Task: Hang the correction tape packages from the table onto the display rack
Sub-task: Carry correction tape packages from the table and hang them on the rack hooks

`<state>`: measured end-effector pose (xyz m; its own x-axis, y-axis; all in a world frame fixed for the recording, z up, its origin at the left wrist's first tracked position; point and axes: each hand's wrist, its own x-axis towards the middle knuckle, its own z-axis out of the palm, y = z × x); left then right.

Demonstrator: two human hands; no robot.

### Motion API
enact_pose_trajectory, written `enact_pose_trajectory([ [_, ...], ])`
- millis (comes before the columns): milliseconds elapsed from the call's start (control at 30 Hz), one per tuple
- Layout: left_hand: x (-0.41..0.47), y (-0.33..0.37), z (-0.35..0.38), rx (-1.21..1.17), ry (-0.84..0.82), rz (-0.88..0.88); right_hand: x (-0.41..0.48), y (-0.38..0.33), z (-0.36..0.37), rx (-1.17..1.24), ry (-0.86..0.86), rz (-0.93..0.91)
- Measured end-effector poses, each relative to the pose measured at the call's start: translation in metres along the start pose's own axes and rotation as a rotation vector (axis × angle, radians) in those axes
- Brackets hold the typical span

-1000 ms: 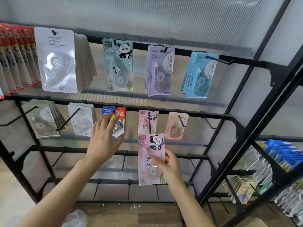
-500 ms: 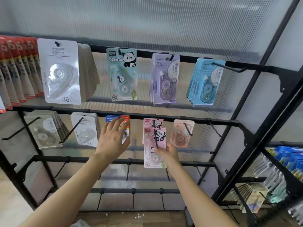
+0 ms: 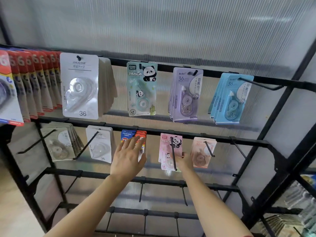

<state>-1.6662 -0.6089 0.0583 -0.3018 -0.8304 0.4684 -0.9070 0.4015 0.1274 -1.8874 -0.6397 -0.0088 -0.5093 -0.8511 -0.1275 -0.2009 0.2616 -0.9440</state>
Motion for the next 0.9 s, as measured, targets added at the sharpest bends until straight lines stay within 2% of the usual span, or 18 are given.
enact_pose_trajectory([
  [100, 0.000, 0.000, 0.001, -0.026, 0.020, 0.000, -0.002, 0.003, -0.003, -0.045, 0.024, -0.009],
  [367, -0.001, 0.000, -0.002, -0.014, 0.041, 0.029, -0.035, 0.012, -0.021, -0.020, -0.091, -0.014],
  [633, -0.057, -0.004, -0.007, -0.004, 0.126, 0.187, -0.121, 0.027, -0.029, -0.537, -0.125, -0.254],
  [767, -0.106, -0.013, 0.000, 0.018, 0.051, 0.166, -0.167, 0.030, -0.022, -0.824, -0.139, -0.394],
  [900, -0.158, -0.037, 0.002, -0.015, -0.092, 0.016, -0.214, 0.031, -0.002, -0.957, -0.264, -0.445],
])
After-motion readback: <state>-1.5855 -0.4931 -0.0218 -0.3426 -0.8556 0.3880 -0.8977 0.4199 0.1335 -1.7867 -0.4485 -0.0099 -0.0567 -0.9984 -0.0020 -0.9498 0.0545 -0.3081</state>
